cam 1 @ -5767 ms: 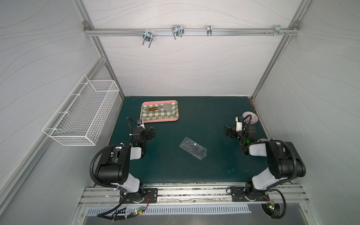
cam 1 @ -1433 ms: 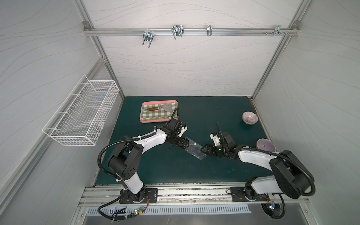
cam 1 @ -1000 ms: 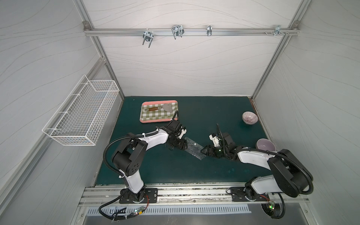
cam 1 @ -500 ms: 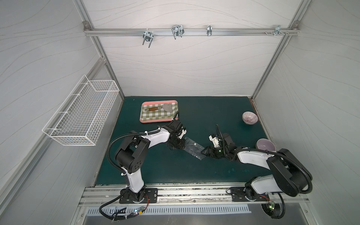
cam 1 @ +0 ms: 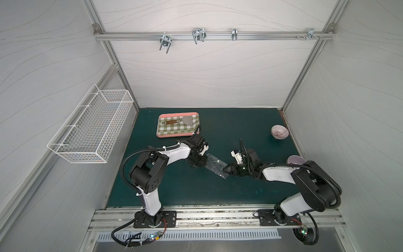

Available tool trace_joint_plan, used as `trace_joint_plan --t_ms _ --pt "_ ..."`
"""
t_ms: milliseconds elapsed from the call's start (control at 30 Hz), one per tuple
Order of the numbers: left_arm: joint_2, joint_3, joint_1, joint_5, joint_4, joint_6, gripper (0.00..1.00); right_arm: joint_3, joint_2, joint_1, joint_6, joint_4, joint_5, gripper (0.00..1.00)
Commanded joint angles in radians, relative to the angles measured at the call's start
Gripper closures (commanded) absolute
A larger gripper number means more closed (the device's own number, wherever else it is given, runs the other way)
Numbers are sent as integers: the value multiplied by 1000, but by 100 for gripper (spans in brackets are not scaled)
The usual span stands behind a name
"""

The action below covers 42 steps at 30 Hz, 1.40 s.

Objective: Open the ruler set and take out the ruler
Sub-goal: Pick up the ruler set bag from the center of the board.

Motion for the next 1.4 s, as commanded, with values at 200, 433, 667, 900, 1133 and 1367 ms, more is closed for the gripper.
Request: trace_joint_plan --t_ms 200,433,667,900,1133,1367 --pt "42 21 -1 -17 -6 -9 75 -15 35 25 9 -14 19 64" --pt "49 24 -1 -19 -6 -11 74 -35 -60 24 -18 -47 51 67" --pt "37 23 -1 -6 7 -15 75 -32 -106 24 -64 -27 39 73" --pt "32 21 -1 1 13 -19 75 -6 -52 25 -89 -13 3 85" --pt "26 21 -1 2 17 -19 75 7 -69 25 -102 -24 14 97" --pt "-20 35 0 -40 -10 -25 59 119 -122 24 -257 -266 94 100"
